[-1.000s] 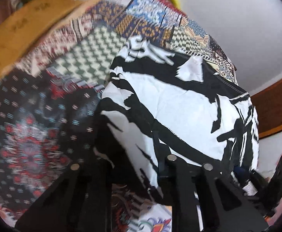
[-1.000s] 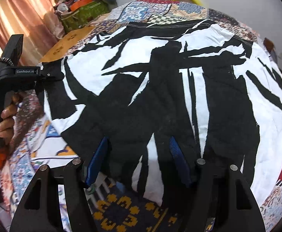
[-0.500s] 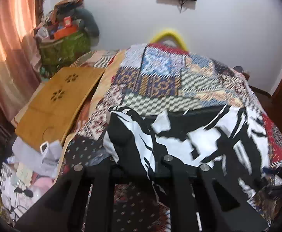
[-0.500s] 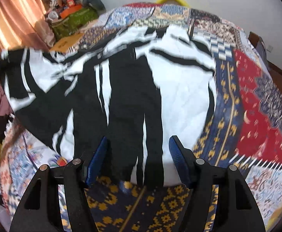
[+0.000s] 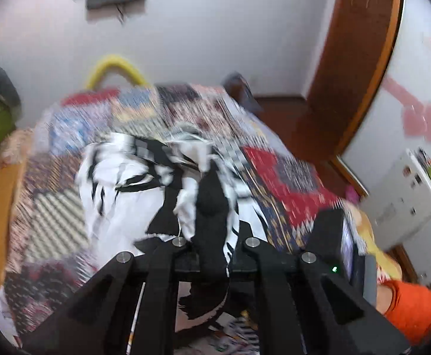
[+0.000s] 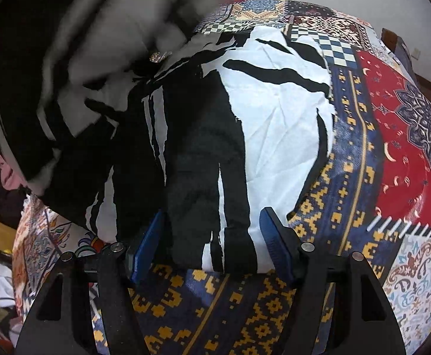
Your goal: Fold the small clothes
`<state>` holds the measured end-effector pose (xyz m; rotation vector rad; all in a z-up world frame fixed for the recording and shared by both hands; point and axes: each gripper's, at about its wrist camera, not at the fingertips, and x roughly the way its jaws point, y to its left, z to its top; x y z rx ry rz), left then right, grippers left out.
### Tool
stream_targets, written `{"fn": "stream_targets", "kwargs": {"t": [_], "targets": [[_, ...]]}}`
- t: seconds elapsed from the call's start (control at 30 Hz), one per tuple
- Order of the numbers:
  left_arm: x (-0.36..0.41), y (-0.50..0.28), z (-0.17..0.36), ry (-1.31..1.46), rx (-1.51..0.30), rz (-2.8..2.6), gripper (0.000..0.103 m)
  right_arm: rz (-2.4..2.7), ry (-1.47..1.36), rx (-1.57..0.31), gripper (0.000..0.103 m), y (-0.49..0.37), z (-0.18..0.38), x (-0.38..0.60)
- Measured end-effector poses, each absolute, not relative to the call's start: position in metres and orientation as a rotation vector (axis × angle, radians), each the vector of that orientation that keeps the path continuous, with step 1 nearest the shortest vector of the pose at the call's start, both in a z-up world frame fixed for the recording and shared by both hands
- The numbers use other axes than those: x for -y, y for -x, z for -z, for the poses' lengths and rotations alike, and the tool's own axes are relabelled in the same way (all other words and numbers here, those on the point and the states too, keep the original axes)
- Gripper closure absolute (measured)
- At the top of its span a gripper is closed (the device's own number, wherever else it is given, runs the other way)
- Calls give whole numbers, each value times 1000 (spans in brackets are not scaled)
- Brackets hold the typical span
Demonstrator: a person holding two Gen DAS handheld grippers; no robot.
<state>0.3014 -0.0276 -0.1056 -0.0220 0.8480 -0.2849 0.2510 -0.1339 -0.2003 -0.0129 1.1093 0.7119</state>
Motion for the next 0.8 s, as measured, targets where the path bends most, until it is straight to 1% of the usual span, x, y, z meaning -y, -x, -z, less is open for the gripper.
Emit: {"fn": "stream_targets", "kwargs": {"t": [0.17,0.23,0.3,0.47,0.57,0.67,0.8], "targets": [[31,-307,153,86,-985,313,95,-697,-8,-1097,40,-244,193,146],[33,-309,155,102,-989,306,95,-696,14,-1088,40,-237,191,150],[32,-312,147,120,-966,303,95,-692,31,-1089,40,-237,192,153],[44,-312,100,116,-842,315,96,-670,48,-1119,39,-240,208,154],[58,-312,89,126,-828,372,96,-663,57,-1116,38,-238,209,152],[75,-317,106,113,-886,383,96,-664,40,-1119,38,-241,209,154],[88,-320,144,104,-1047,395,93,-657,-7,-1128,39,-243,205,167]]}}
